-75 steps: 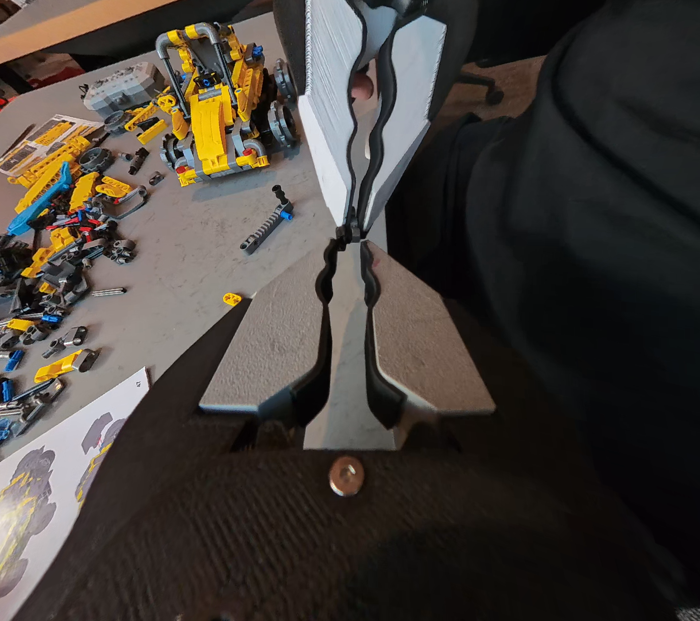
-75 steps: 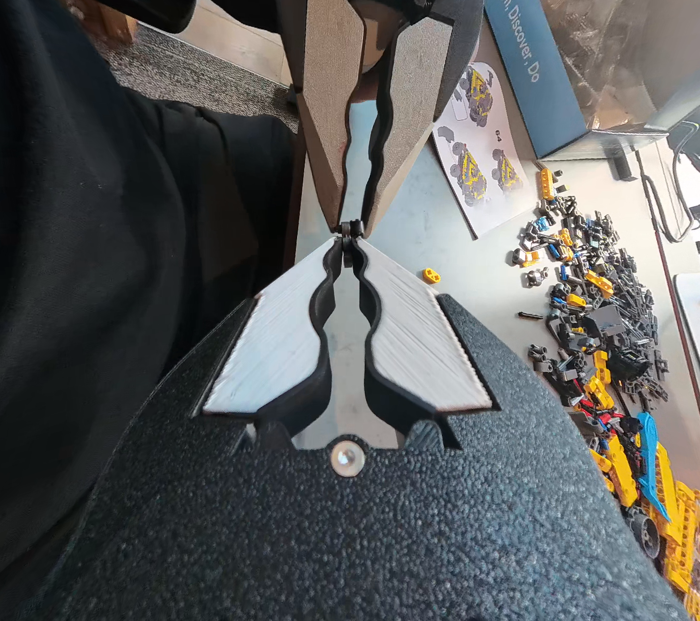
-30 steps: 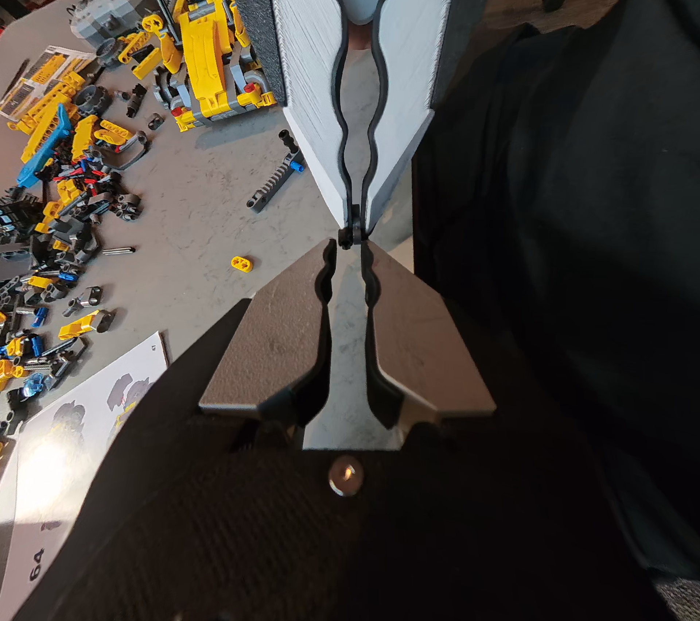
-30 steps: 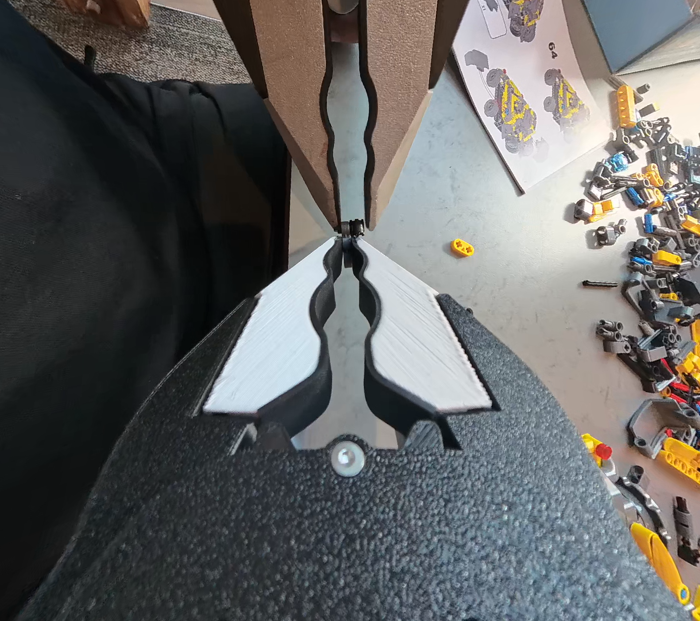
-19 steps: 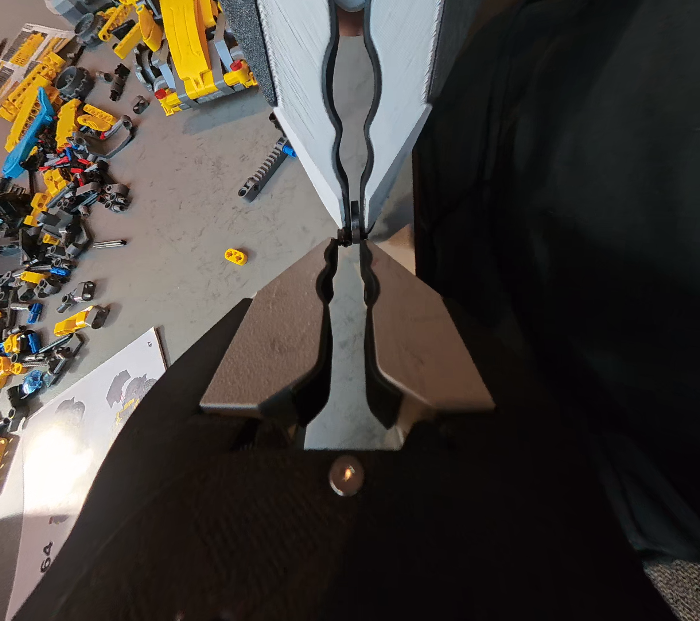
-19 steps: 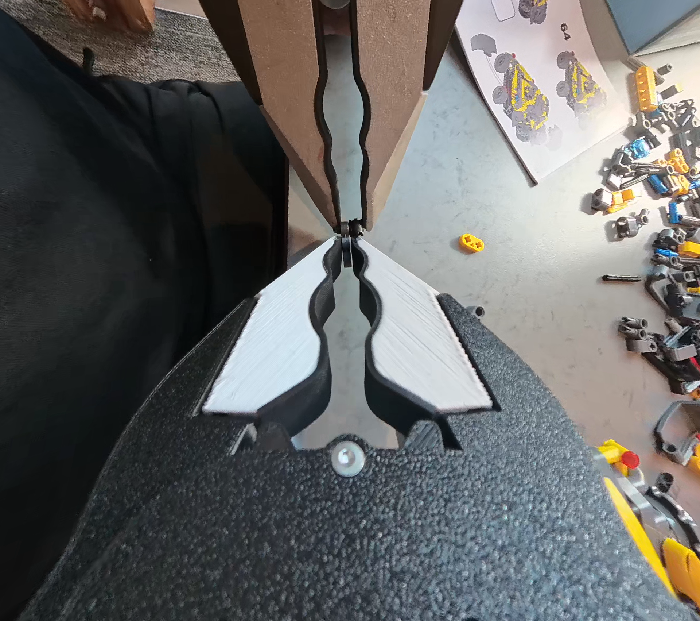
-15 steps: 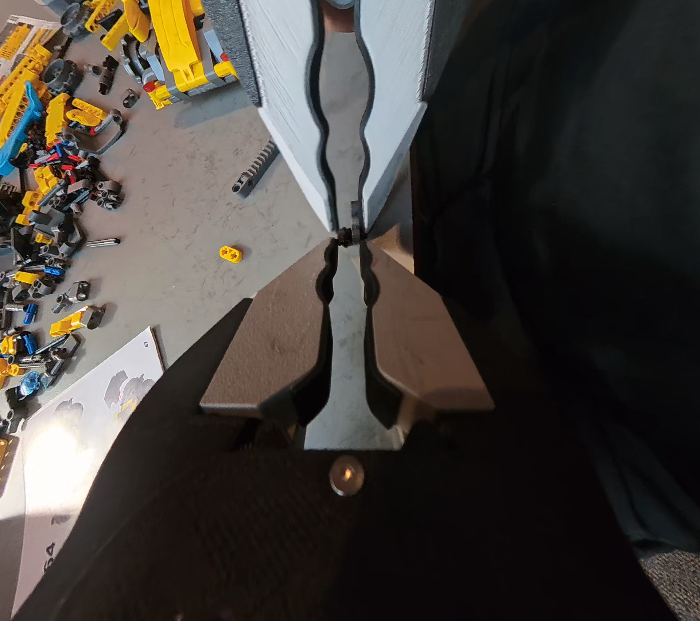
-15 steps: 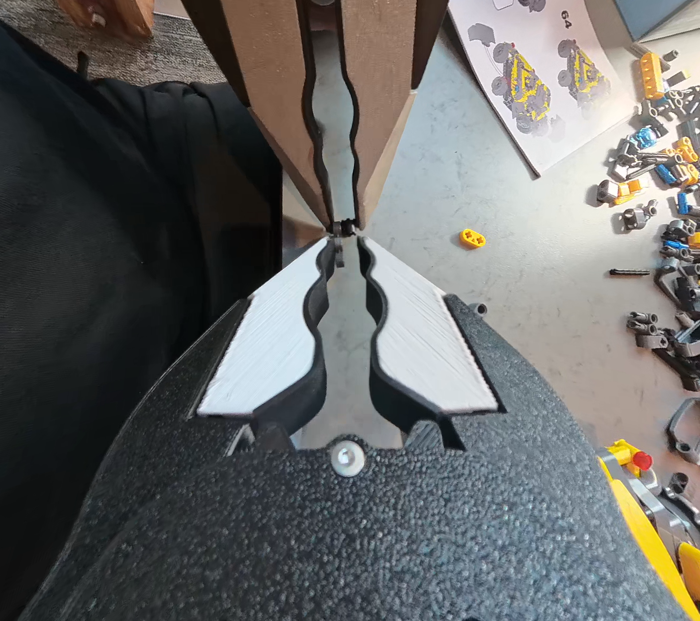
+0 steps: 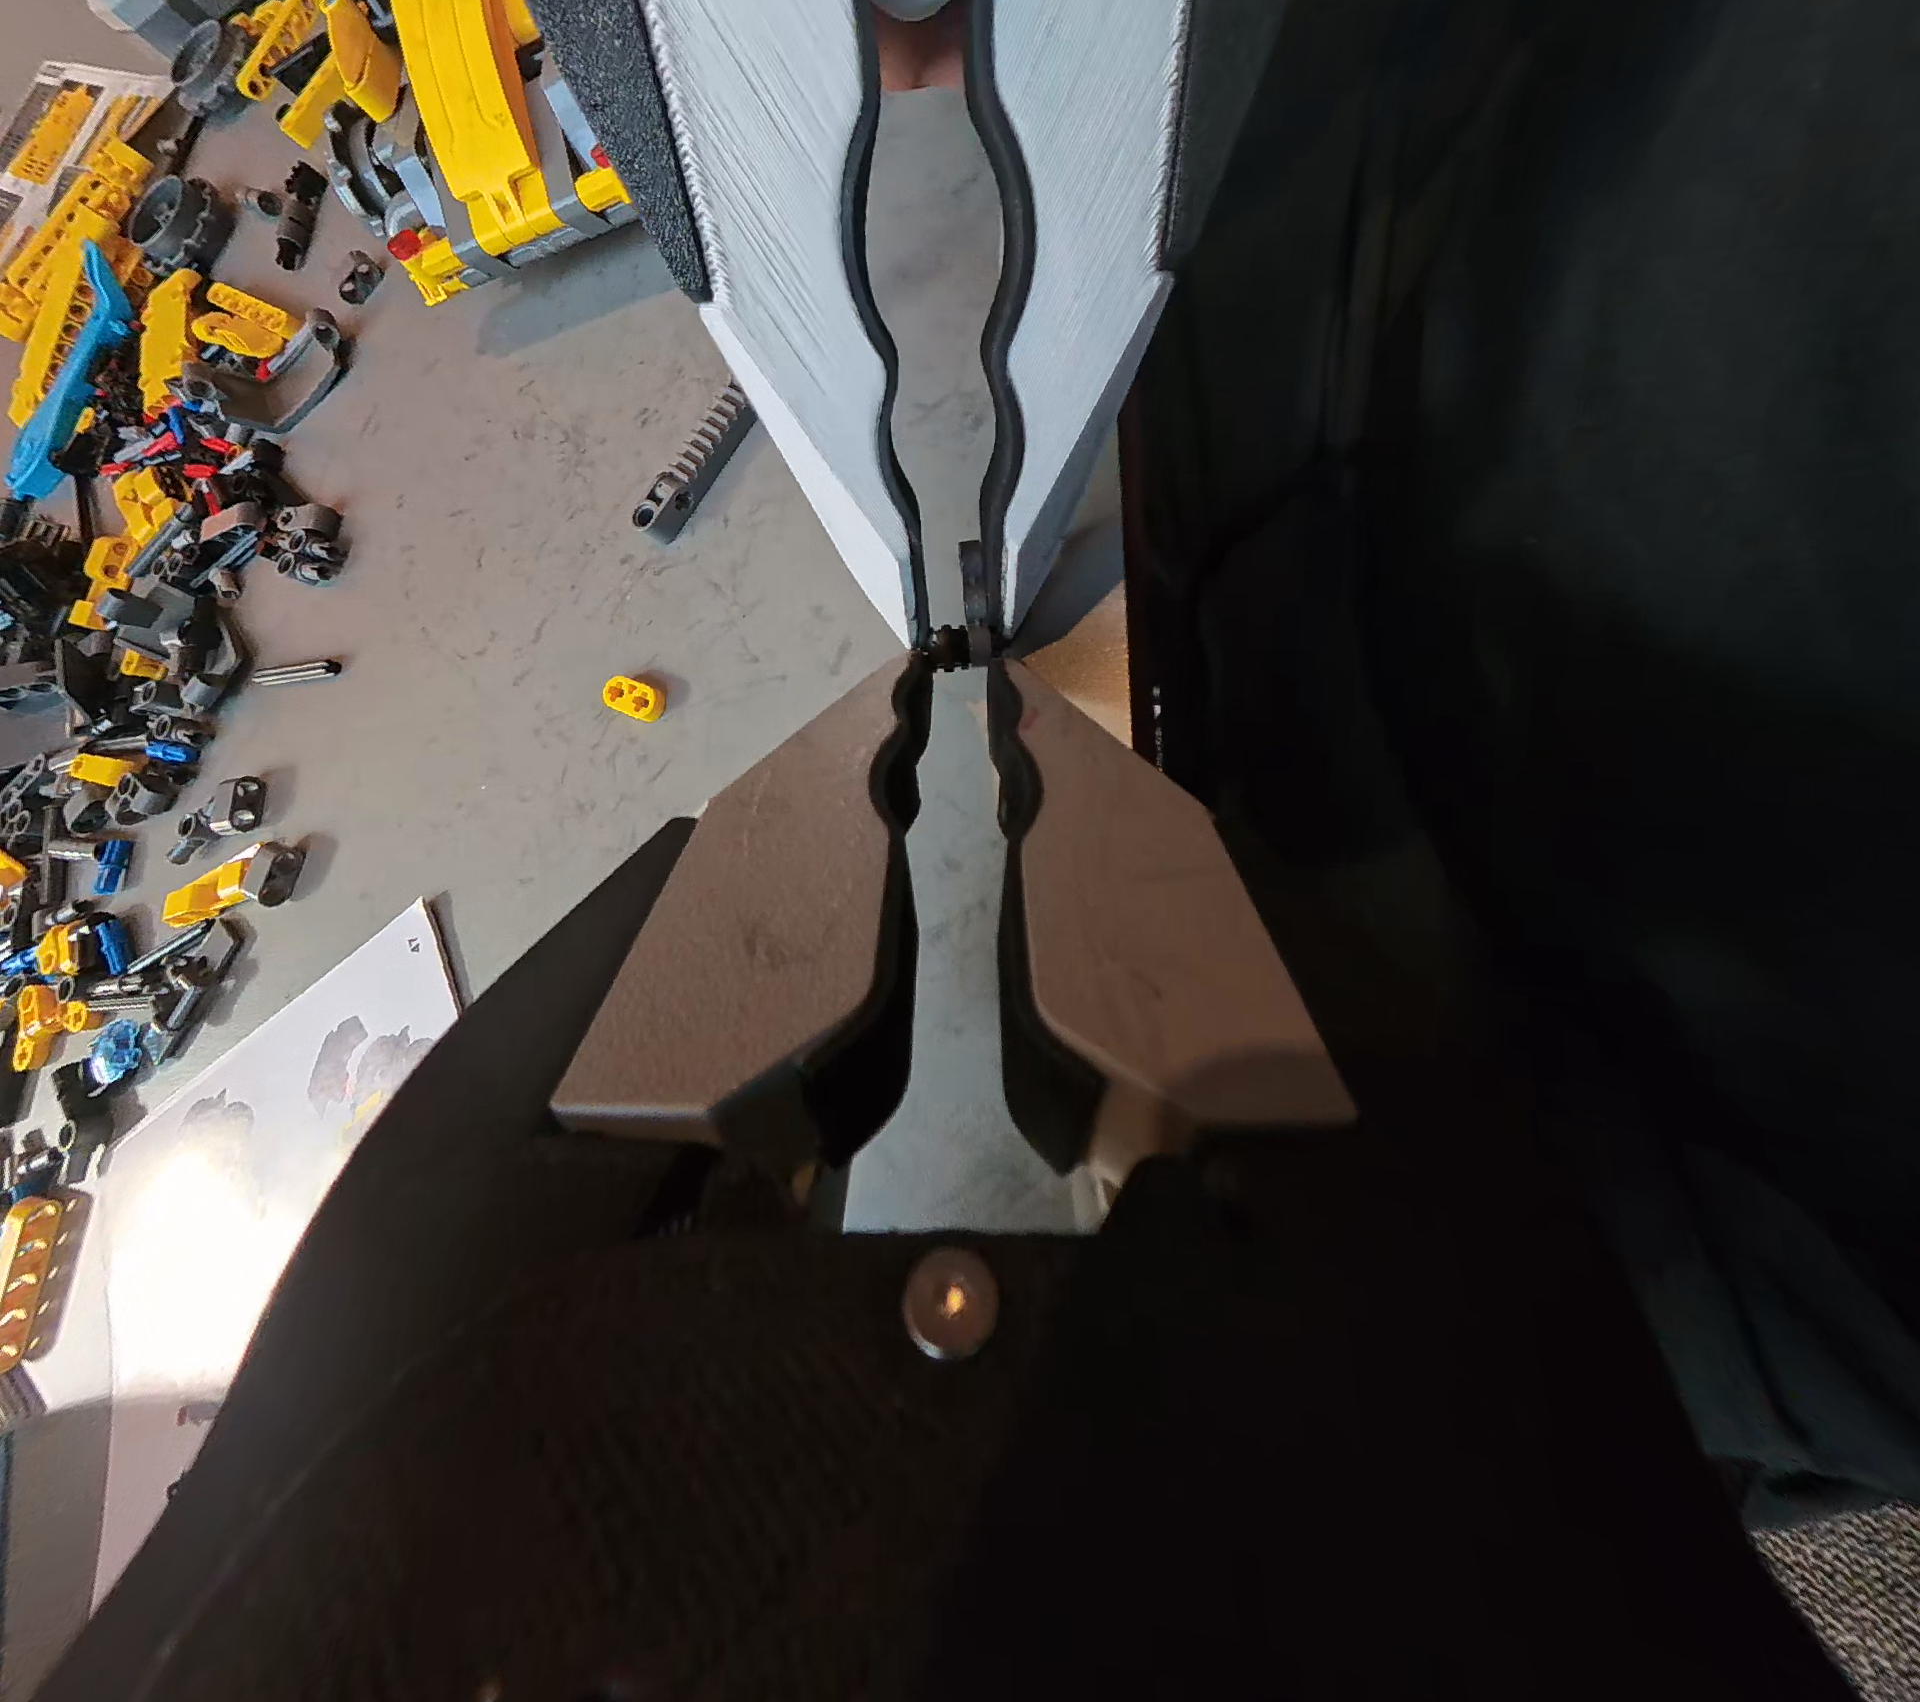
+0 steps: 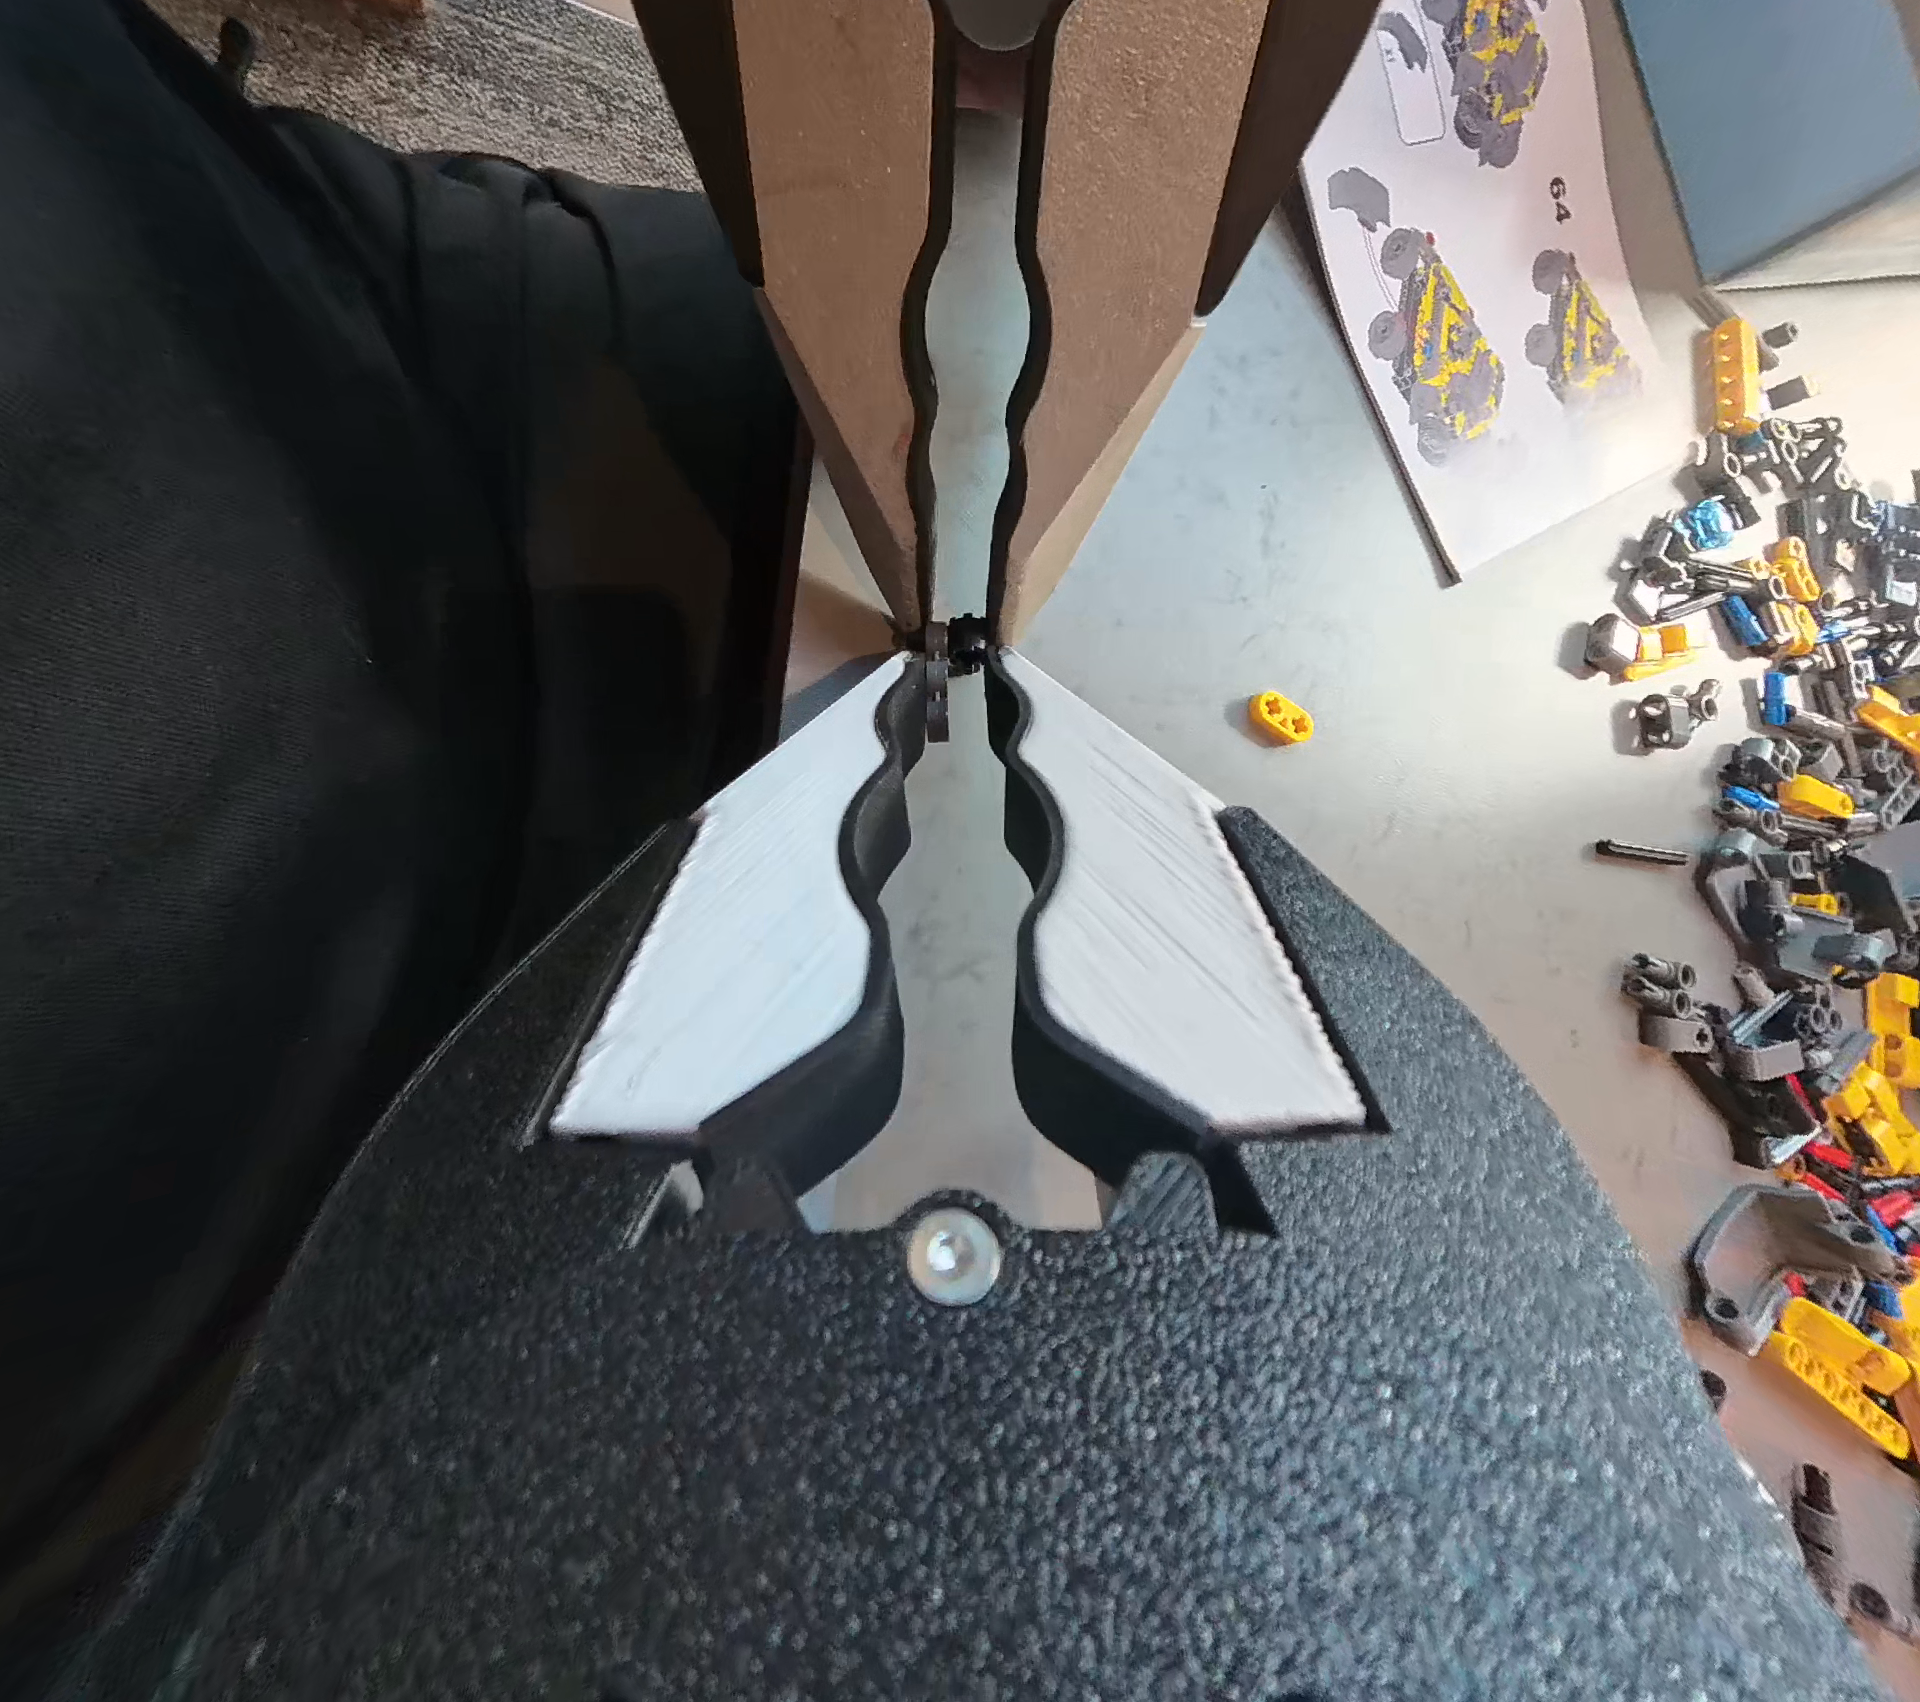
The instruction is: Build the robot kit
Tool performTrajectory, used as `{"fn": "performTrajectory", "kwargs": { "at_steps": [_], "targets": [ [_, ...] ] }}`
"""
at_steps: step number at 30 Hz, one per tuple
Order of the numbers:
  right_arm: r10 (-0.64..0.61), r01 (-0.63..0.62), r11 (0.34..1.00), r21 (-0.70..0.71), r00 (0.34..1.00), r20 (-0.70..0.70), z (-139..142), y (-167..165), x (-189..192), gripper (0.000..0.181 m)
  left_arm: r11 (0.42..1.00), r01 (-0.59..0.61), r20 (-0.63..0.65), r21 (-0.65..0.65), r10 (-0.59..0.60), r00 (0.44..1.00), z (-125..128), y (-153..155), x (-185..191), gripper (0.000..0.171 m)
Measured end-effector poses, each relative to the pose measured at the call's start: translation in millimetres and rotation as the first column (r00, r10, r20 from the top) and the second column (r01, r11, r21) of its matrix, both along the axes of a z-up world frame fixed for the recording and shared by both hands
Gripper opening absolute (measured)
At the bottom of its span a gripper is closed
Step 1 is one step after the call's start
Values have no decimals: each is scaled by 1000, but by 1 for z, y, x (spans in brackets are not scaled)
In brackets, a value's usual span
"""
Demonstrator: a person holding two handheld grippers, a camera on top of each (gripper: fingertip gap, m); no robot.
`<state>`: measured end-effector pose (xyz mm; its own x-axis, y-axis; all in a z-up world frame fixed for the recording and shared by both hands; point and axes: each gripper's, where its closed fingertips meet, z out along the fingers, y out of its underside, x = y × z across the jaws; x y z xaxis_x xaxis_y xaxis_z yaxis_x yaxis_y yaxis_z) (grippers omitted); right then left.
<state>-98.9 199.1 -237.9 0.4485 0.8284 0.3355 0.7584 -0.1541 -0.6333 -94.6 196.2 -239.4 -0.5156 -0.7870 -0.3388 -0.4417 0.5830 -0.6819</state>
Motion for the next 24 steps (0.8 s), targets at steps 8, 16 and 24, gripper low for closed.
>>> {"fn": "performTrajectory", "kwargs": {
  "at_steps": [8, 16, 24],
  "targets": [
    [22, -22, 999, -30, 999, 25, -1, -1, 1, 10, 1000, -3, -3, 5, 3, 1000, 0, 0, 0, 8],
    [-37, 29, 996, -88, 995, -93, 0, 4, -1, 11, 997, 5, -39, -73, -8, 999, 0, 3, -1, 8],
    [-94, 94, 996, -2, 993, -77, 0, 9, 2, 11, 999, -17, -13, -34, 17, 1000, 0, 8, 1, 10]
  ]
}}
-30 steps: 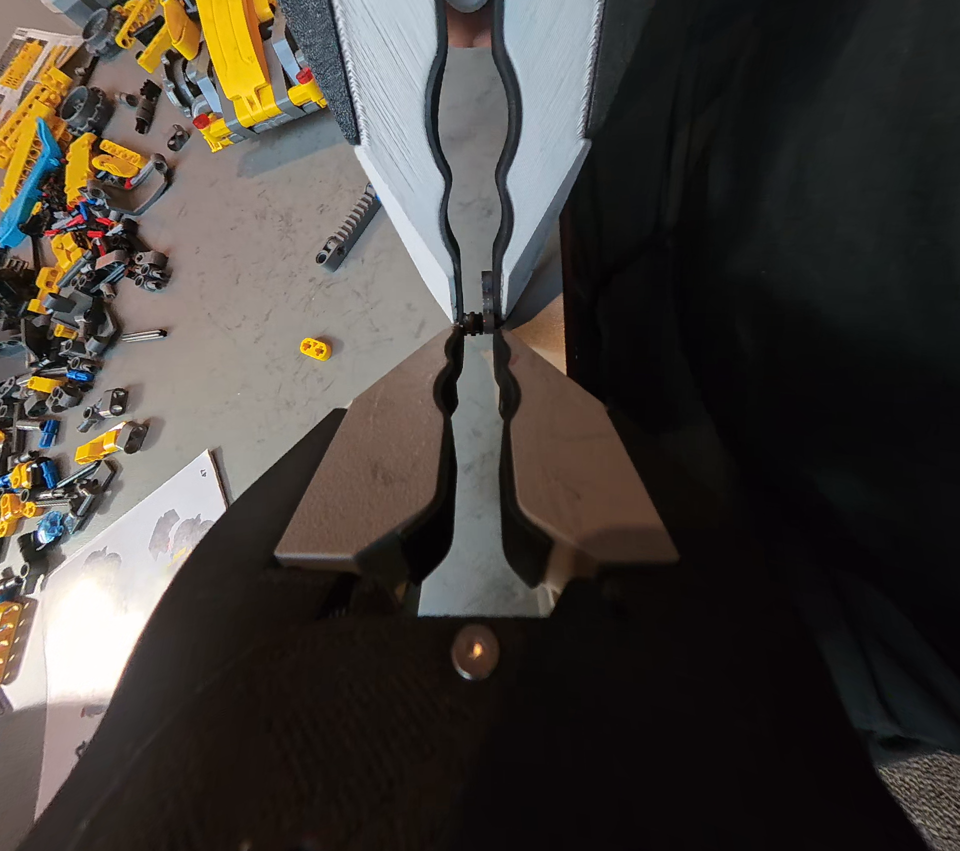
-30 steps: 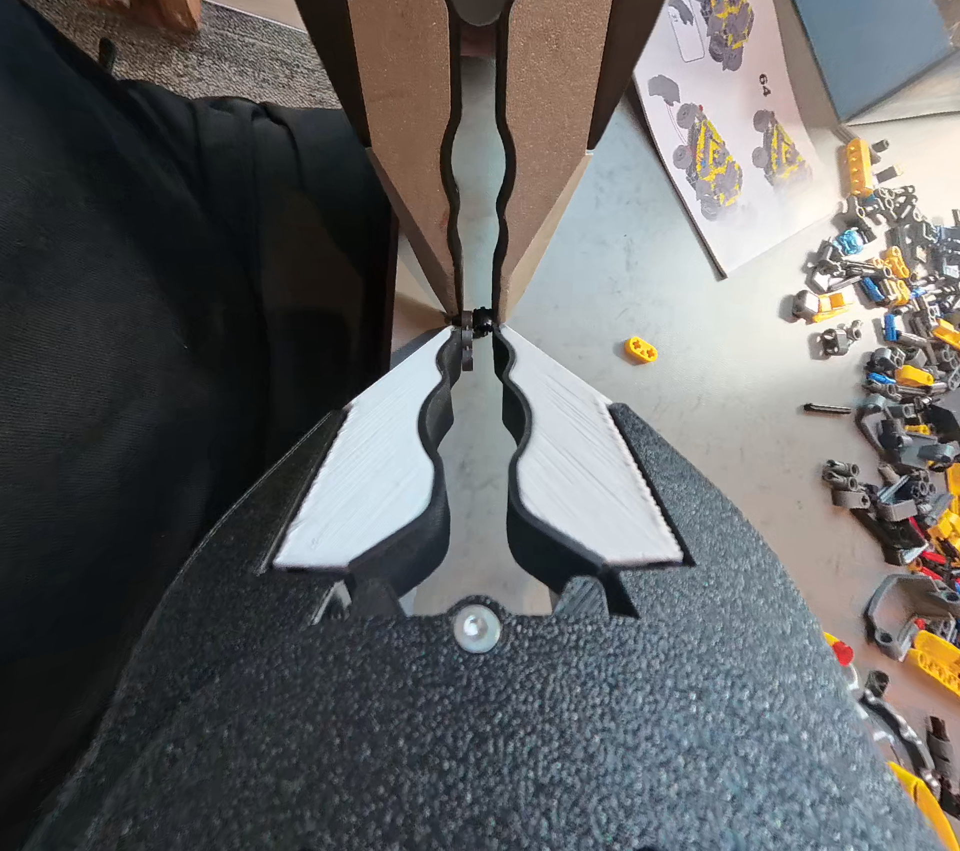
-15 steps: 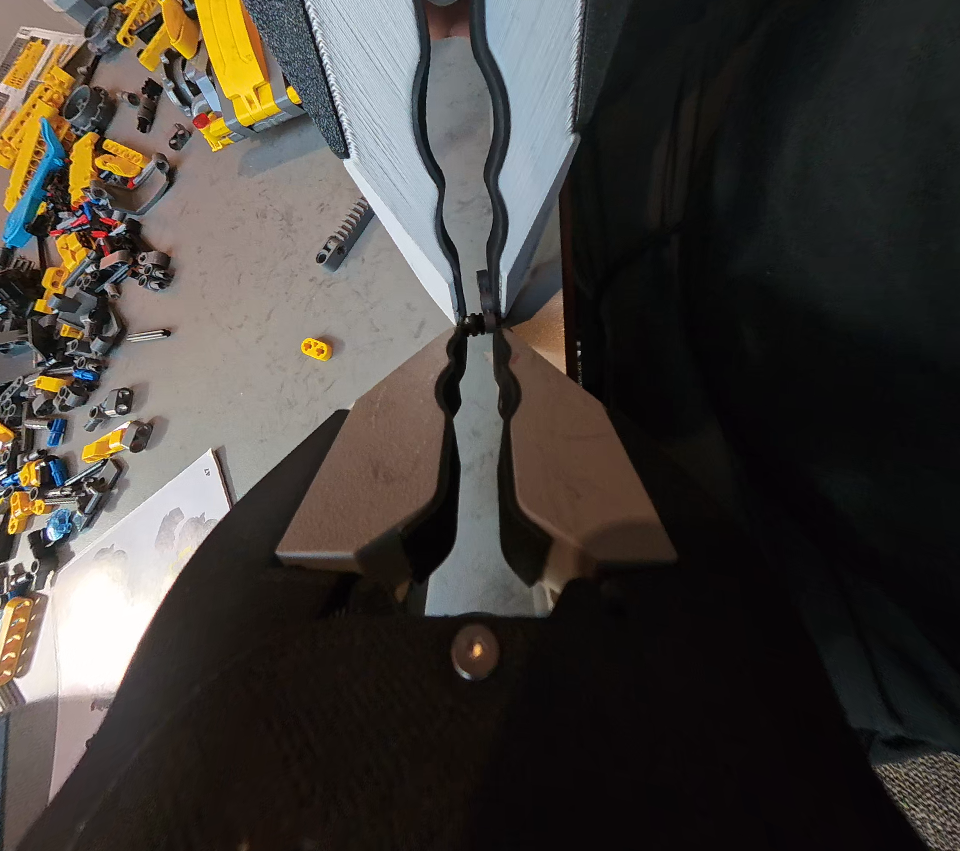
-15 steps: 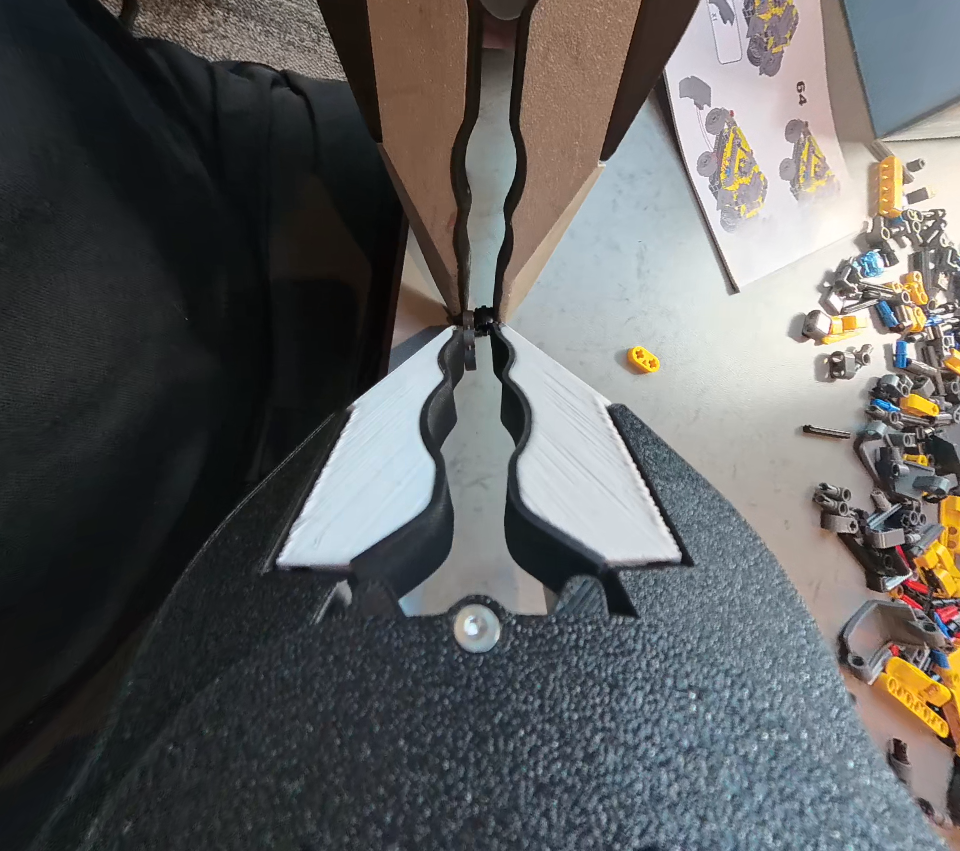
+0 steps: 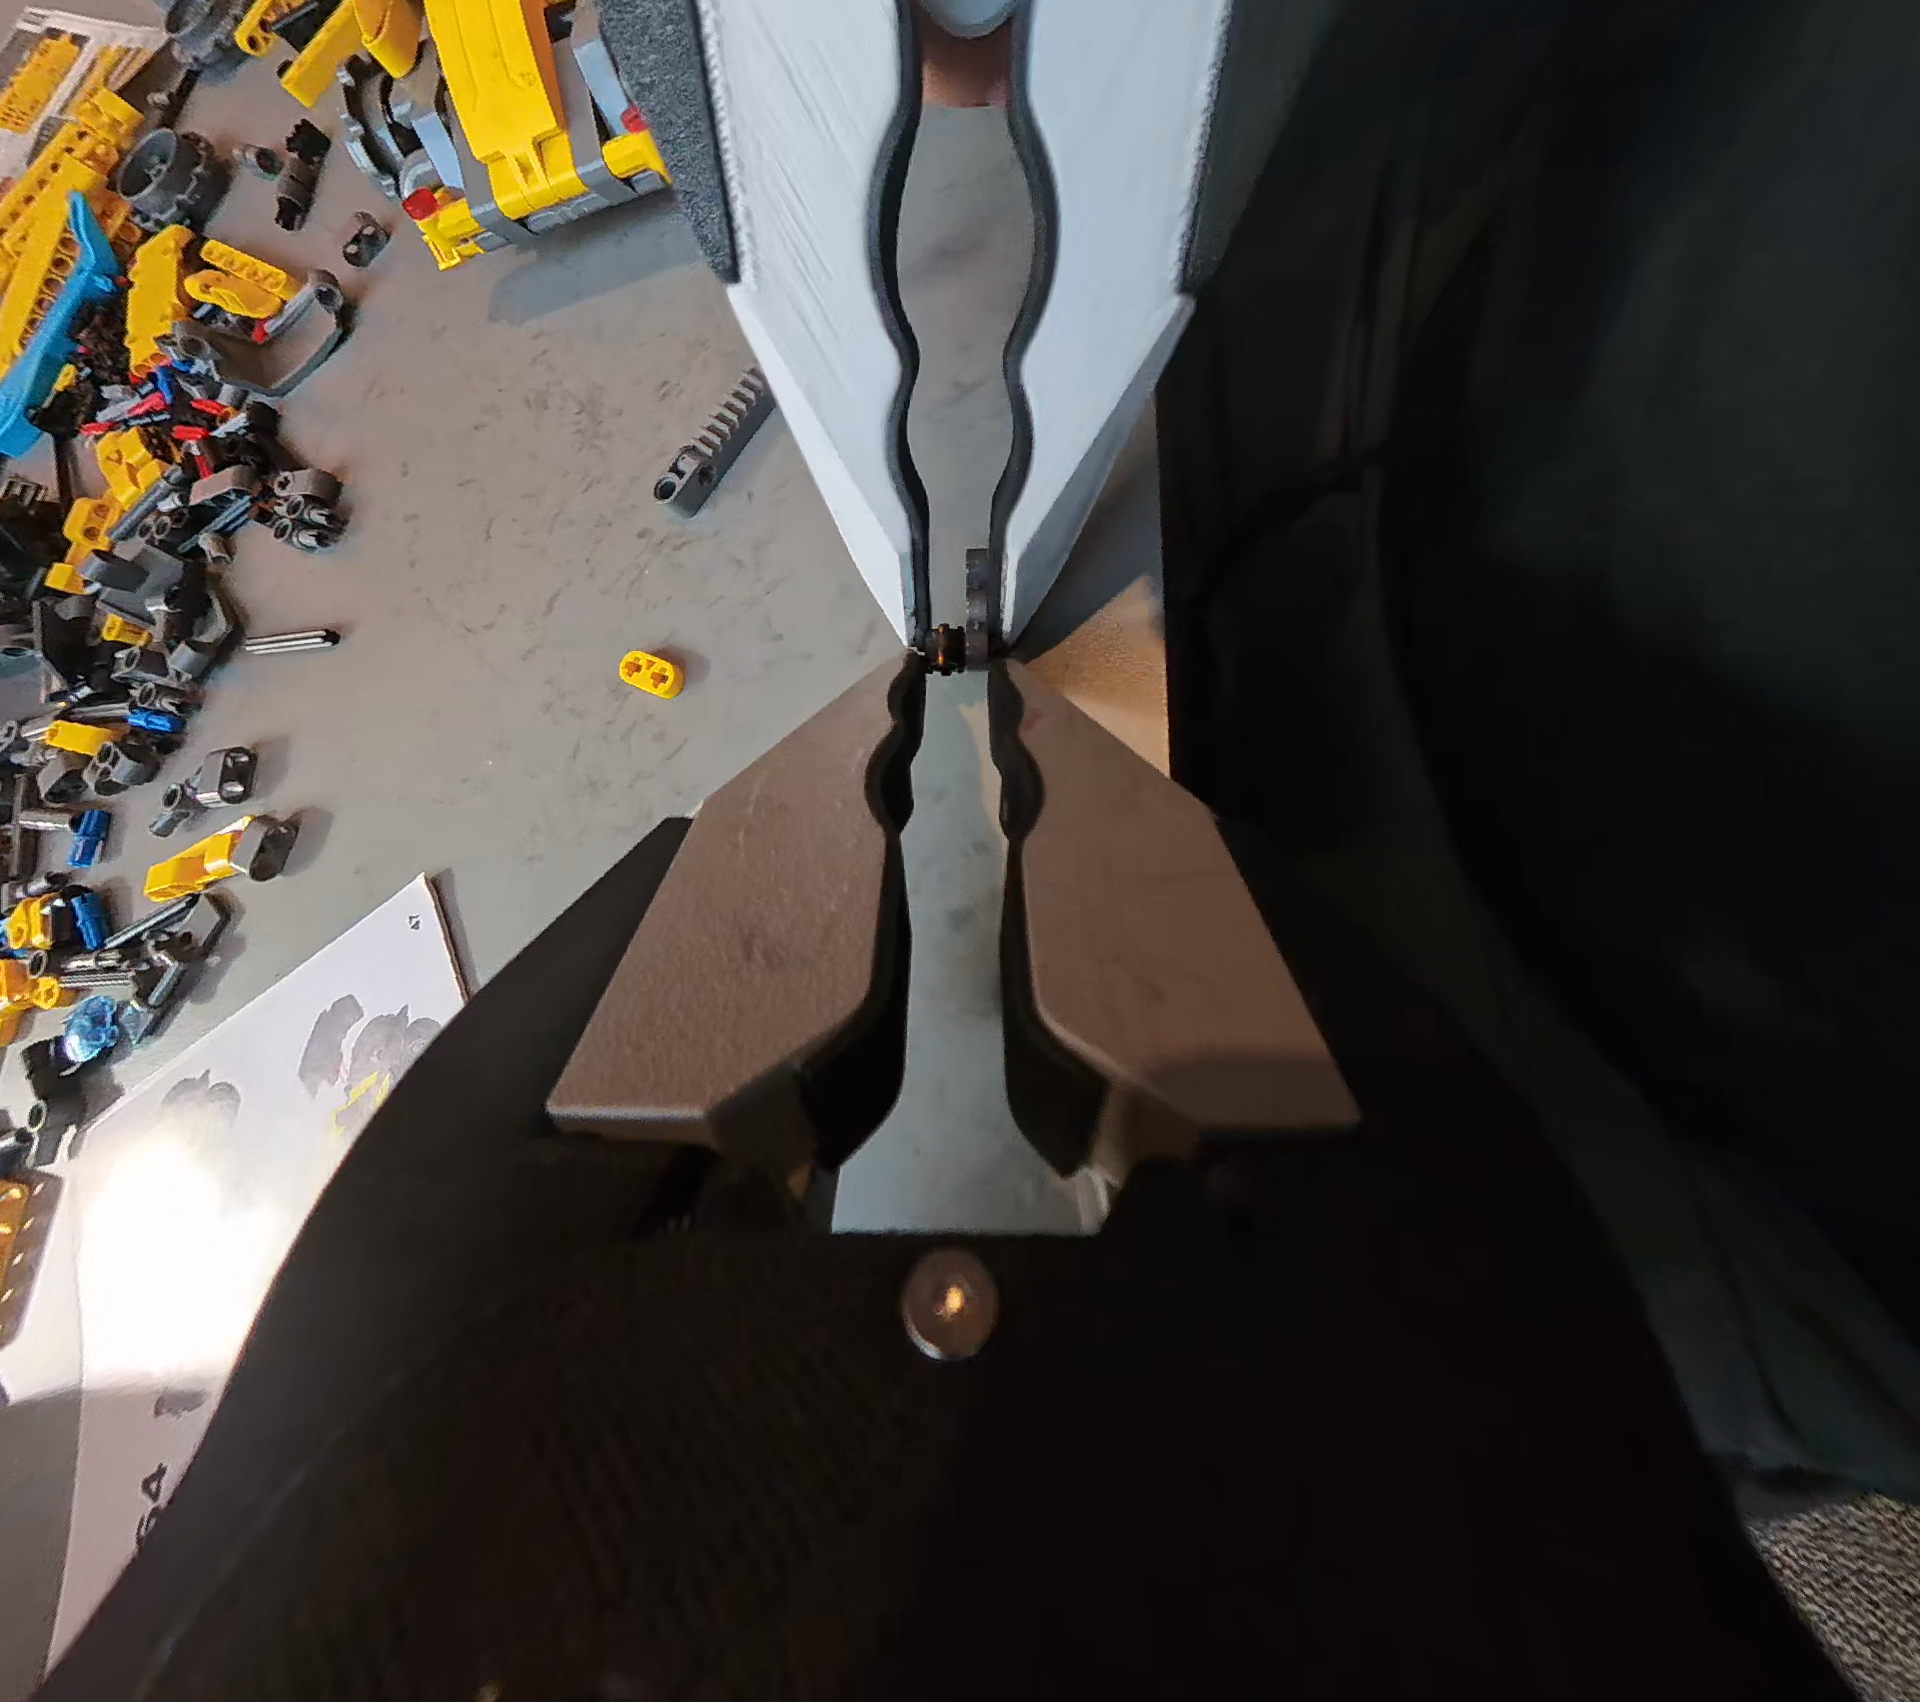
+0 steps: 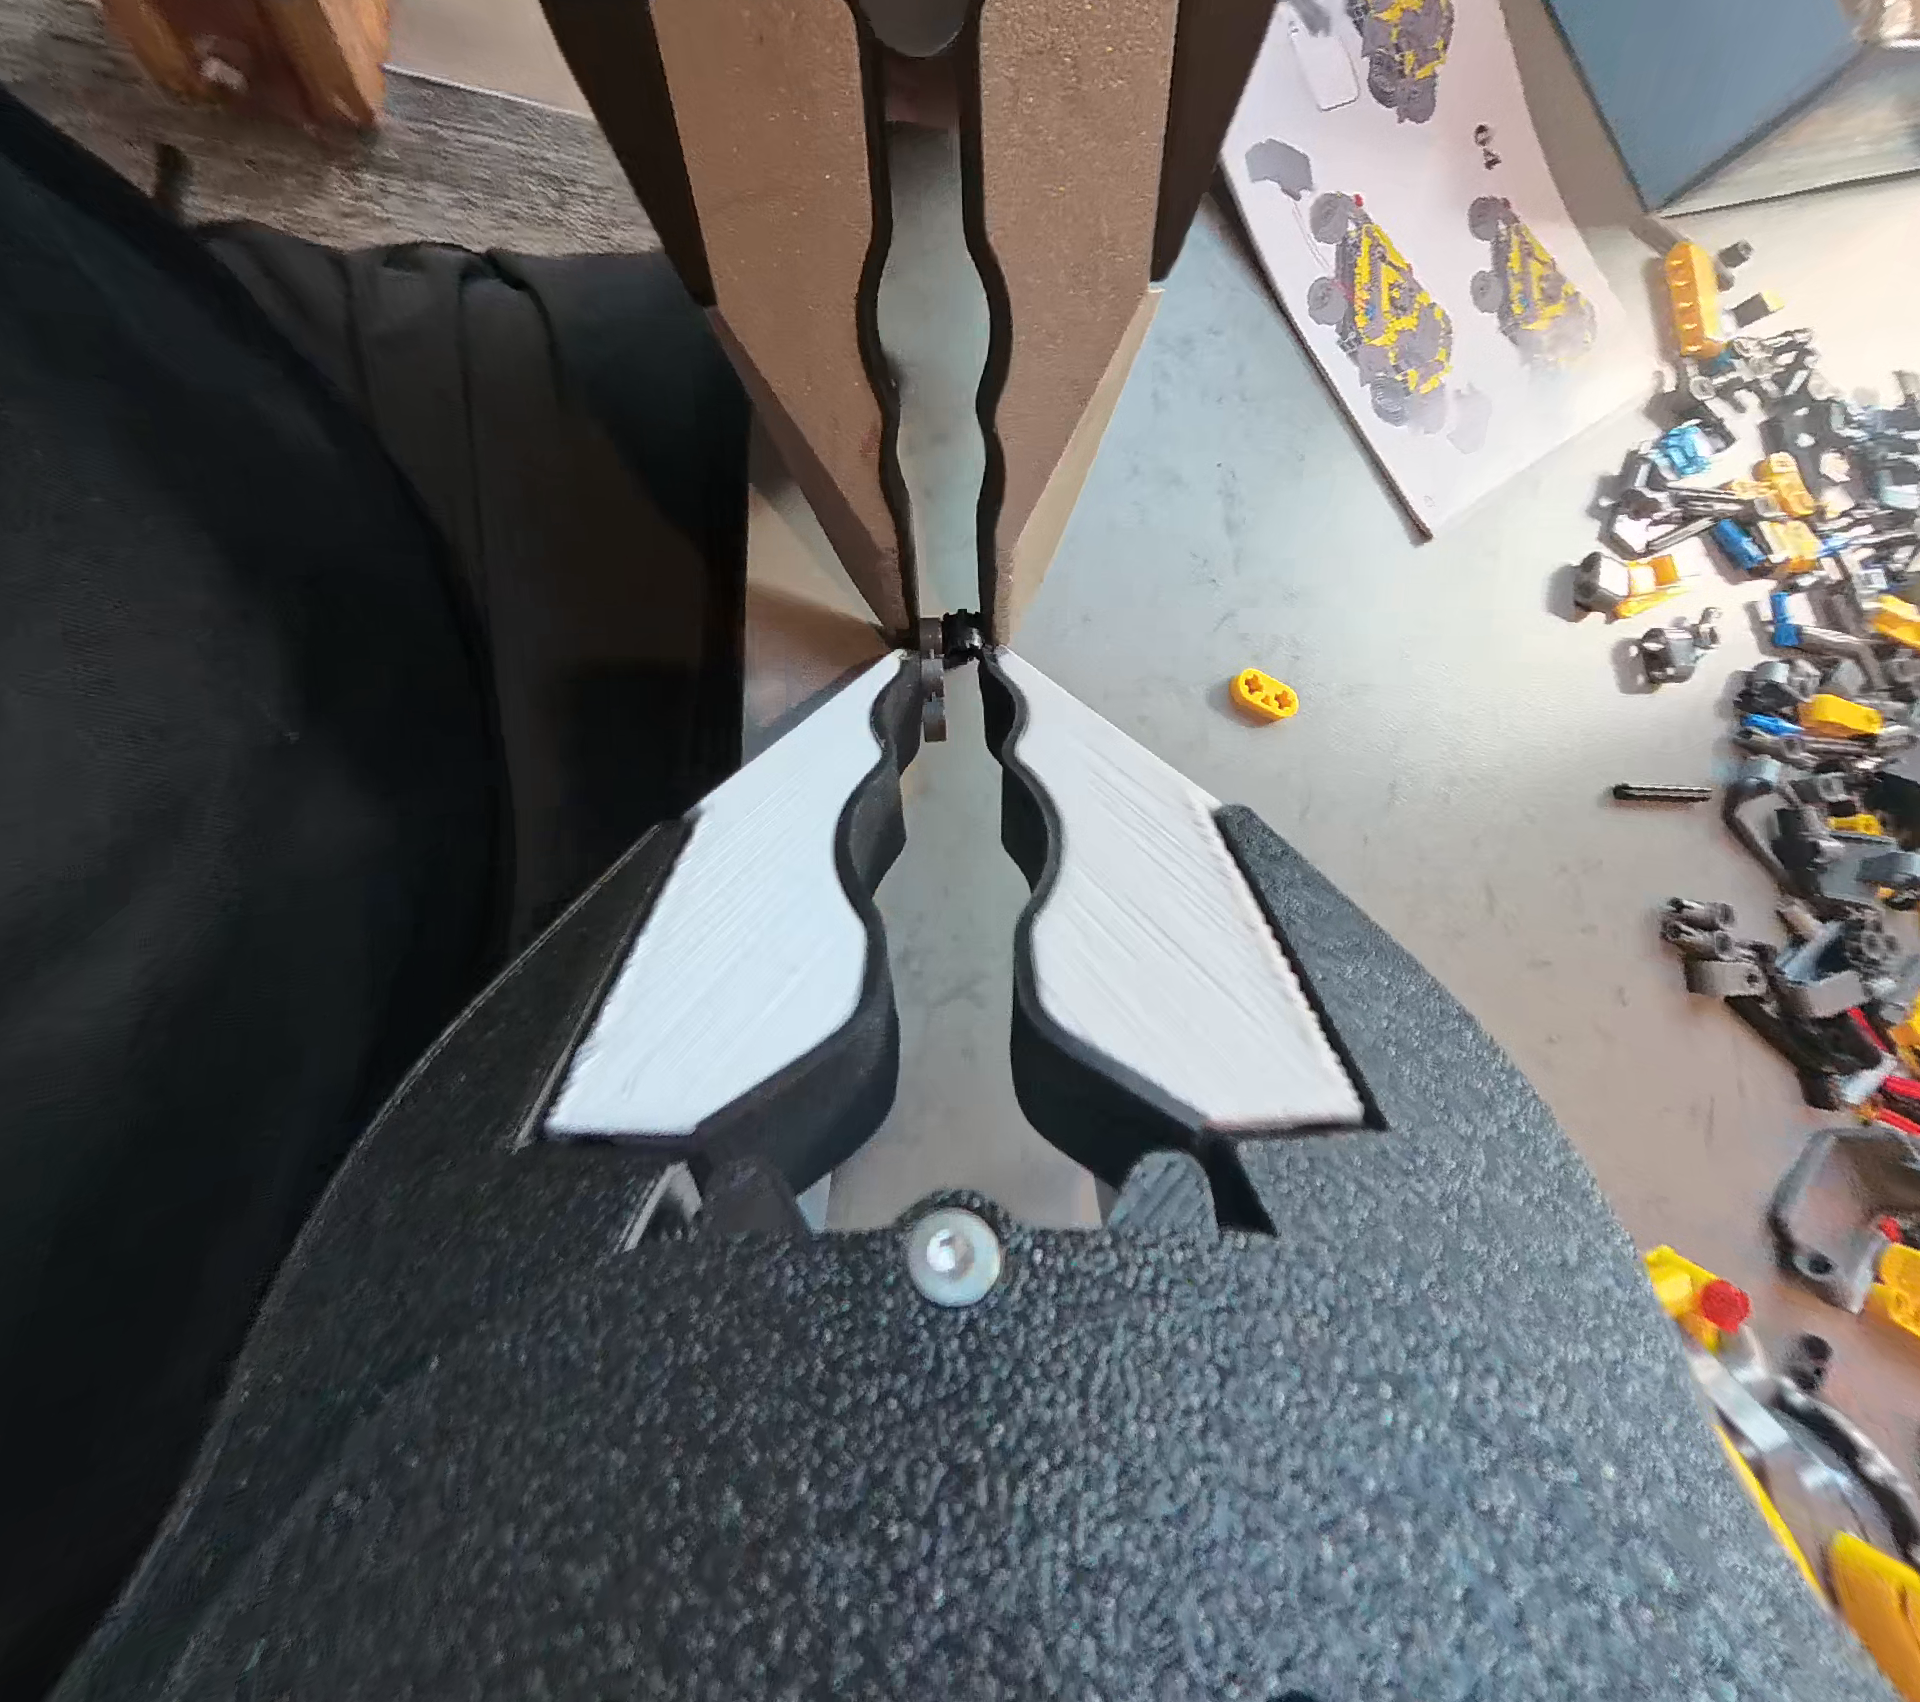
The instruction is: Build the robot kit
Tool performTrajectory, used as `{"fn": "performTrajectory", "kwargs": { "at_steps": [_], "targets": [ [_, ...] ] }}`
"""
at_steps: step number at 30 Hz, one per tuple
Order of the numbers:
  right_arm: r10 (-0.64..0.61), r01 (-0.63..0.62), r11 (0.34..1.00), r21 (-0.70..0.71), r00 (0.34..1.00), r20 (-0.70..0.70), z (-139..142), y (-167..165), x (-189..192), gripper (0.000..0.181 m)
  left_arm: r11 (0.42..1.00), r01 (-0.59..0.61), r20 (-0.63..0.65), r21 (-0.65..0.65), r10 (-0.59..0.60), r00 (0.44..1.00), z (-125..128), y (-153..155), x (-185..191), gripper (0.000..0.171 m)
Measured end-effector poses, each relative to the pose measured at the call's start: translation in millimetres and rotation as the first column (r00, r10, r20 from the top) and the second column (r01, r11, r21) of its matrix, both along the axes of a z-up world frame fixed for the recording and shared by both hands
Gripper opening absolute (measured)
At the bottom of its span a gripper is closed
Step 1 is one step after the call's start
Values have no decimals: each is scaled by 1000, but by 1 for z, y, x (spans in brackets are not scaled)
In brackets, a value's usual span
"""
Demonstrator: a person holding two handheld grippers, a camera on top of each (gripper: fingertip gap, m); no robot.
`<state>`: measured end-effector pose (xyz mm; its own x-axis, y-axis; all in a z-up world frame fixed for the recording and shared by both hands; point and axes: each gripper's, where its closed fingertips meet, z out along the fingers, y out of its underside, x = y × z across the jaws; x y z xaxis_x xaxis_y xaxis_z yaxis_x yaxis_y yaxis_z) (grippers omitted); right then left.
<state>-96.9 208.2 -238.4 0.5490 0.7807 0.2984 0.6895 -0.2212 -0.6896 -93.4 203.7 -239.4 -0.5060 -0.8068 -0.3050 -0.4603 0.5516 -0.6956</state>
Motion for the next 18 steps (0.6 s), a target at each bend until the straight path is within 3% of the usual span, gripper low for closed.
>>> {"fn": "performTrajectory", "kwargs": {
  "at_steps": [7, 14, 18],
  "targets": [
    [-61, 44, 984, 171, 994, 96, 3, 4, 5, 11, 998, -24, -29, -52, 22, 999, 0, 3, 2, 12],
    [-169, 150, 924, 352, 985, 24, 27, 13, 15, 11, 991, -126, 3, -47, 126, 992, 4, 16, 8, 32],
    [-208, 193, 919, 345, 978, 8, 28, 18, 20, 11, 990, -125, 73, -64, 129, 989, 15, 5, 12, 18]
  ]
}}
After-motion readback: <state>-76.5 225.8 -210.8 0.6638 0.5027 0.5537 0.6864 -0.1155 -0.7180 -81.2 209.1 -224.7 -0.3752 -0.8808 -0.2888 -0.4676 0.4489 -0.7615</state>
